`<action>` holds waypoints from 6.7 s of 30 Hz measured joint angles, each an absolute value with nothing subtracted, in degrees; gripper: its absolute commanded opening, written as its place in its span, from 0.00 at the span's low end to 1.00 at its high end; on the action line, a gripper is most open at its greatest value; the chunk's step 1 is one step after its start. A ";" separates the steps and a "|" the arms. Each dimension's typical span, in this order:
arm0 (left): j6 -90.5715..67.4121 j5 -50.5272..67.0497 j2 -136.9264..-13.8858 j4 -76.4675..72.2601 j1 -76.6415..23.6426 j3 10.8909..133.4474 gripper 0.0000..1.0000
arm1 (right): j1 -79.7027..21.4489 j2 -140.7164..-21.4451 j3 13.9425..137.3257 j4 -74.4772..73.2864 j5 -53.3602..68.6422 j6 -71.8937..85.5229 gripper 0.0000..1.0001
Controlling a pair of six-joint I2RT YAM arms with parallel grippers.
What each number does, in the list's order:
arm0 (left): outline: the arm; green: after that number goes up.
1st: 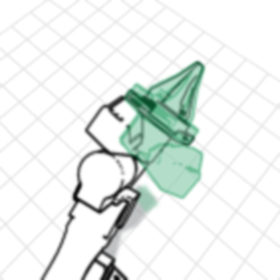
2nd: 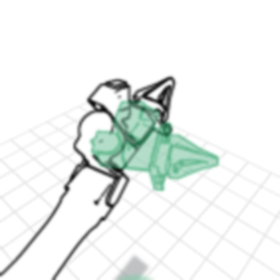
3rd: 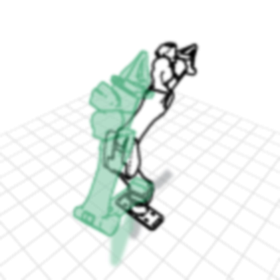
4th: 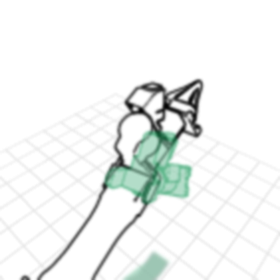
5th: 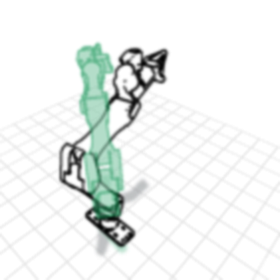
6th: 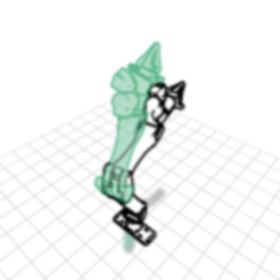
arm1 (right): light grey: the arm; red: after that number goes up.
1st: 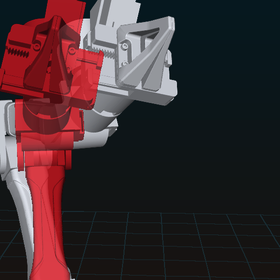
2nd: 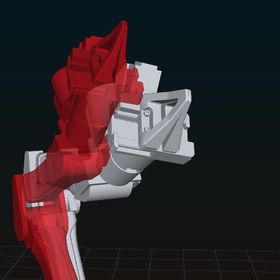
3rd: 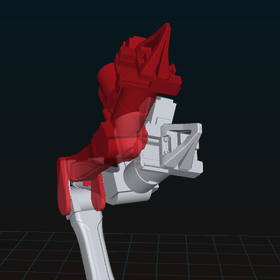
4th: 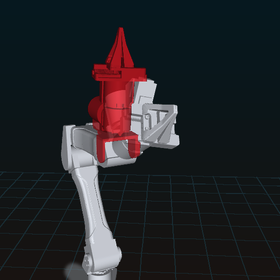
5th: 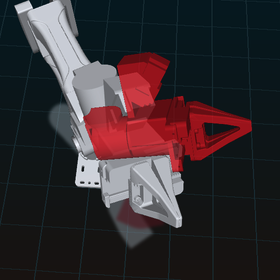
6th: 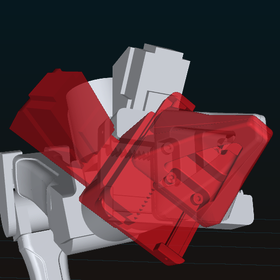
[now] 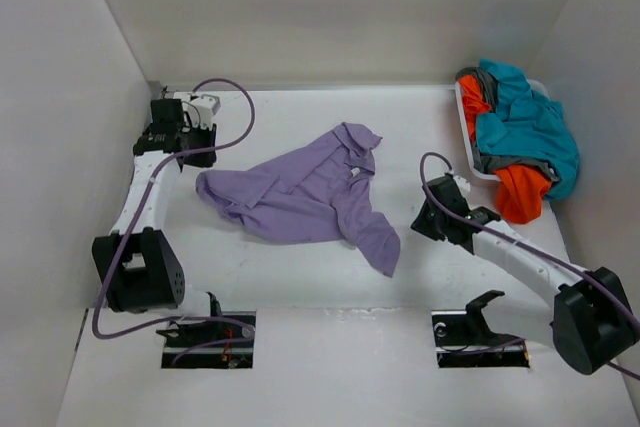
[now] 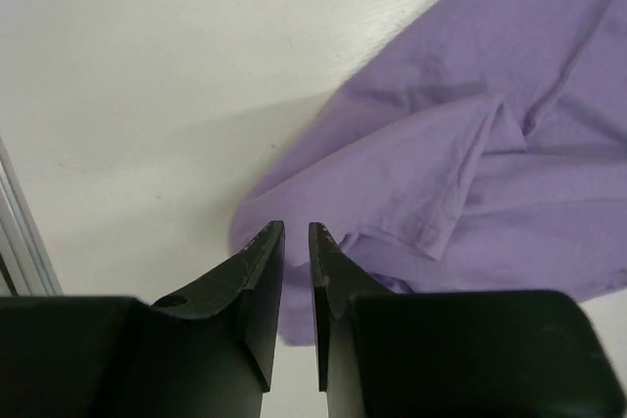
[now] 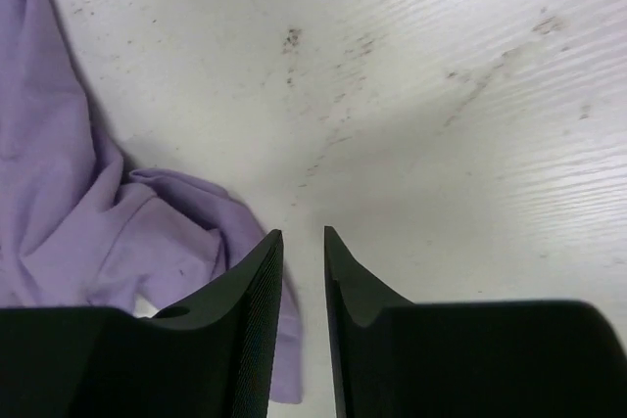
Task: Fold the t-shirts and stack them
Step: Move the tshirt to the center of the board, then flatten out the tshirt, then grap the side of the flattened tshirt closest away from the robot with both arms, then fold the flattened tshirt in 1/3 of the way
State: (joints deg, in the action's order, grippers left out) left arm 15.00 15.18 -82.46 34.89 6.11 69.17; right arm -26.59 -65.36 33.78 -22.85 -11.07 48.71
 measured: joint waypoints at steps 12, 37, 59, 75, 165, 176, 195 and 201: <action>14.46 14.15 -88.95 31.48 8.05 75.81 0.52 | -48.60 -65.93 44.97 -25.45 -16.69 35.88 0.61; 35.97 1.54 -74.39 29.74 -21.91 40.34 0.34 | -56.34 -76.01 37.60 -31.51 -16.51 52.97 0.67; 36.49 -3.31 -88.33 26.20 -9.41 68.88 0.00 | -28.40 -84.51 76.36 -29.30 -4.67 34.98 0.00; 46.13 -0.38 -78.26 30.68 -5.41 88.79 0.05 | -20.08 -69.34 85.12 -28.82 -0.14 27.70 0.01; 51.20 -6.44 -96.05 25.89 6.31 118.80 0.00 | -10.96 -89.23 123.31 -34.50 2.52 26.48 0.00; 58.81 -6.31 -75.33 31.62 7.11 58.37 0.00 | -19.14 -54.94 49.23 -31.31 -1.28 35.27 0.00; 60.58 -9.89 -69.08 40.29 11.25 42.48 0.04 | -28.71 -60.29 31.48 -19.07 0.99 47.22 0.04; 60.27 -11.09 -75.70 39.72 11.22 44.51 0.05 | -26.57 -67.81 33.78 -14.31 4.01 43.94 0.04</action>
